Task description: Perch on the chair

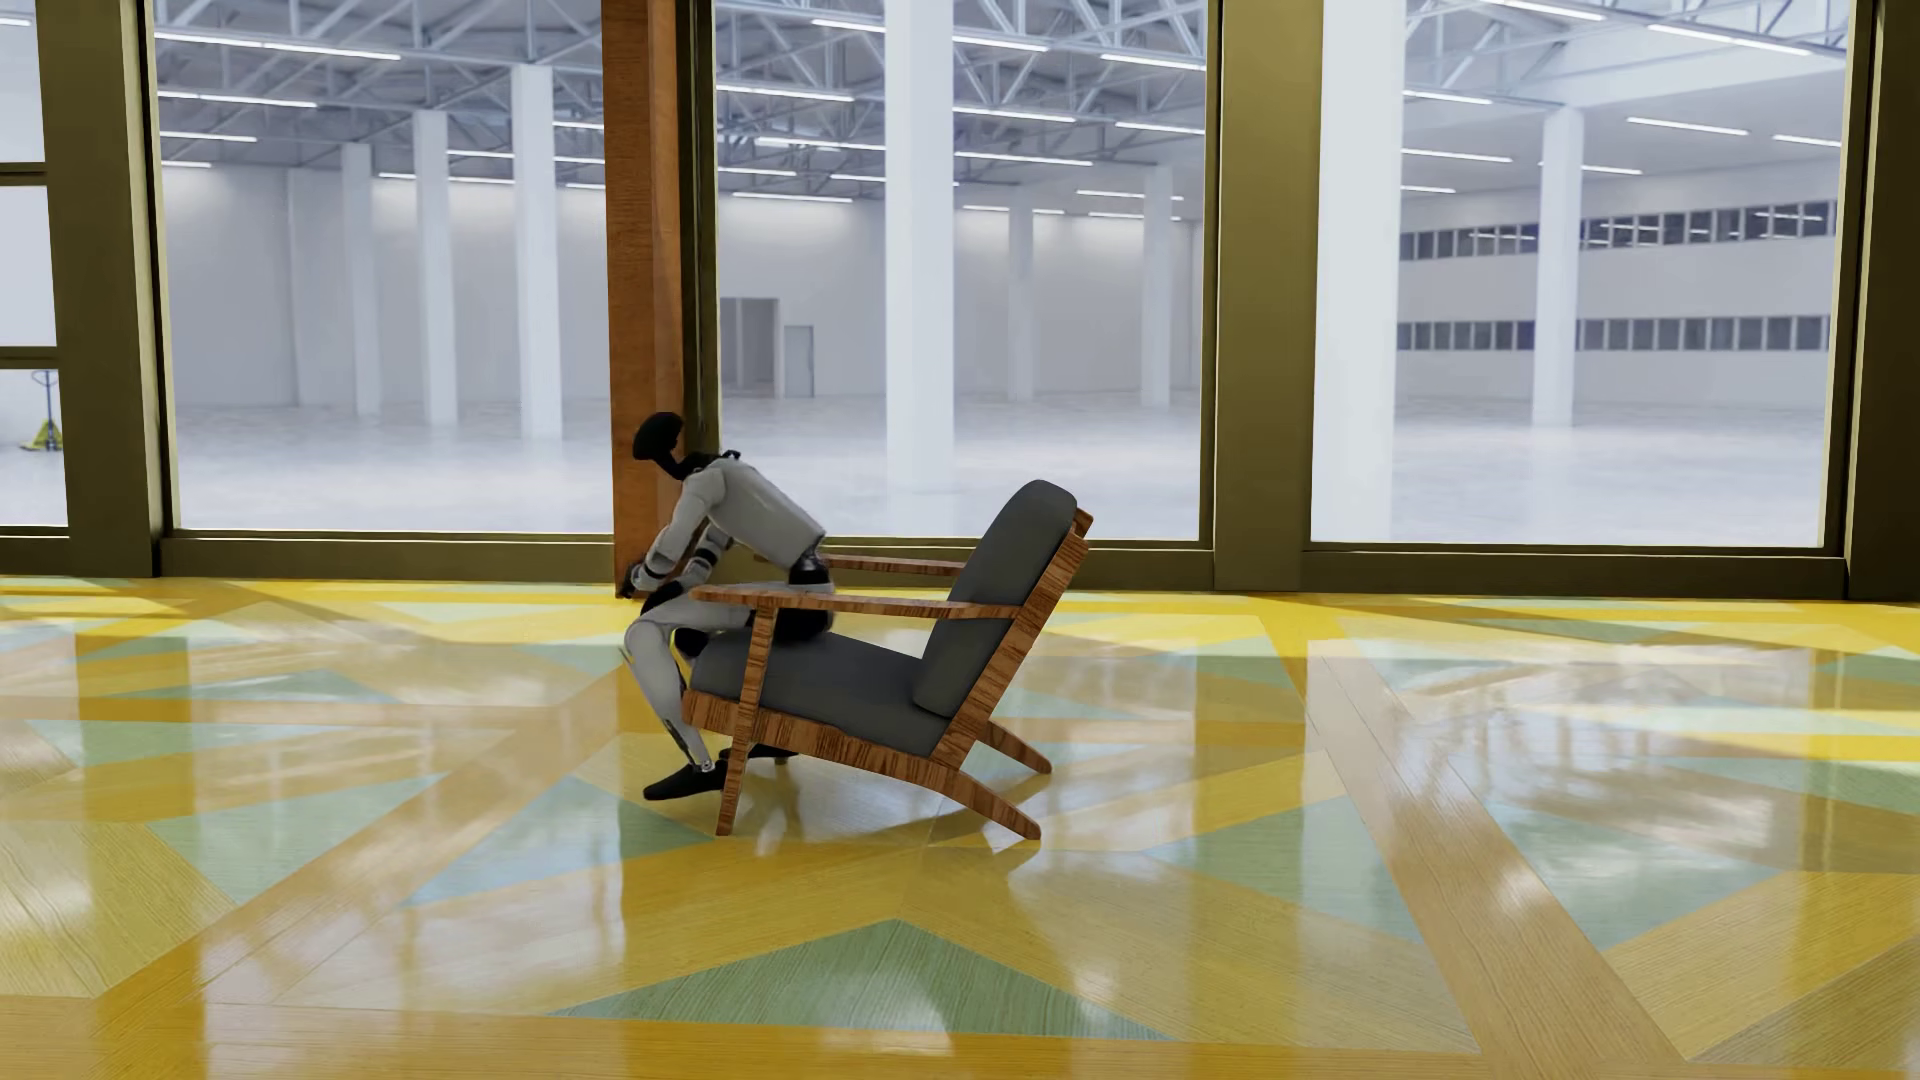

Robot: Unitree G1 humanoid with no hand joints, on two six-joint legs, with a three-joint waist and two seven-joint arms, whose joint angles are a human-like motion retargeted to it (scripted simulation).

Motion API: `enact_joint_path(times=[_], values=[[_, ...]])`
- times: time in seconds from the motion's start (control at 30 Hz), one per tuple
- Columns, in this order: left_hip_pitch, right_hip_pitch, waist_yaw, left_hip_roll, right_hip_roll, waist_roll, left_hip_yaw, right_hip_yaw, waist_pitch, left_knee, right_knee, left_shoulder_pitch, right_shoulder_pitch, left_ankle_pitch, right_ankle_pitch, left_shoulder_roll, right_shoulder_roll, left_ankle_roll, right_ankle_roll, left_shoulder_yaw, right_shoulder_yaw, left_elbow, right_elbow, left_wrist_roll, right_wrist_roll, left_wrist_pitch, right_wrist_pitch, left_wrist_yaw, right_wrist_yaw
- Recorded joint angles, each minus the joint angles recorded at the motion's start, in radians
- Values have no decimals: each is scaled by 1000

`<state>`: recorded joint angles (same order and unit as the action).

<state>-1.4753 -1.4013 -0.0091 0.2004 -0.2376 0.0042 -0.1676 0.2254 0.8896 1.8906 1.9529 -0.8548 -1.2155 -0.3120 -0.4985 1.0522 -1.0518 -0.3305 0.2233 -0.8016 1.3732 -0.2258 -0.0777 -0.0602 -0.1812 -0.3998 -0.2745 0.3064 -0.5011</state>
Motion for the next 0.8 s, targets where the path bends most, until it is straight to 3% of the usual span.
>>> enact_joint_path(times=[0.17, 0.27, 0.37, 0.43, 0.5, 0.57, 0.6, 0.63, 0.67, 0.7, 0.77, 0.8], values=[[70, 57, 5, -10, 1, 2, 0, 16, -40, 87, 79, 89, 206, 23, 34, -94, 79, 38, -7, 75, -223, 100, 103, 60, -41, 51, 34, -125, 128], [178, 167, 3, 0, -6, 0, 8, 0, -77, 75, 67, 217, 400, 56, 69, -193, 208, 52, -10, 154, -421, 232, 260, 120, -79, 73, 39, -207, 235], [267, 240, -3, 4, 7, -16, 17, -4, -113, 57, 55, 371, 579, 86, 102, -314, 379, 60, -31, 295, -622, 339, 422, 164, -90, 100, 66, -243, 258], [313, 290, -5, -2, 16, -17, 21, -12, -140, 43, 42, 464, 681, 102, 117, -410, 496, 73, -44, 374, -747, 430, 520, 161, -47, 108, 92, -188, 193], [344, 330, -4, -4, 31, -14, 21, -19, -168, 42, 34, 542, 768, 106, 124, -500, 596, 89, -55, 447, -844, 519, 598, 124, 37, 142, 142, -107, 116], [372, 373, -2, -11, 36, -4, 23, -29, -199, 48, 32, 597, 833, 99, 117, -580, 646, 112, -68, 487, -907, 638, 690, 33, 154, 178, 167, -63, 148], [383, 386, -1, -14, 39, -1, 24, -29, -219, 52, 34, 620, 864, 91, 120, -610, 651, 122, -68, 505, -929, 711, 754, 5, 167, 174, 167, -42, 164], [388, 399, 0, -17, 46, 2, 21, -30, -237, 58, 34, 634, 886, 92, 120, -630, 648, 126, -73, 518, -942, 790, 825, 0, 161, 194, 195, -54, 203], [393, 411, 2, -21, 52, 7, 20, -31, -253, 63, 34, 642, 905, 89, 119, -643, 639, 135, -78, 523, -951, 880, 908, -8, 167, 229, 222, -99, 298], [398, 421, 3, -26, 57, 9, 19, -32, -267, 66, 34, 645, 924, 87, 118, -644, 627, 143, -82, 523, -957, 980, 993, -1, 157, 268, 244, -200, 412], [401, 435, 6, -35, 68, 12, 22, -35, -291, 71, 33, 652, 985, 85, 119, -646, 613, 159, -93, 497, -962, 1148, 1110, 112, 62, 306, 258, -380, 571], [401, 437, 9, -40, 72, 10, 22, -33, -300, 70, 33, 664, 1025, 86, 119, -648, 619, 162, -94, 484, -978, 1207, 1148, 177, 5, 293, 238, -437, 607]])
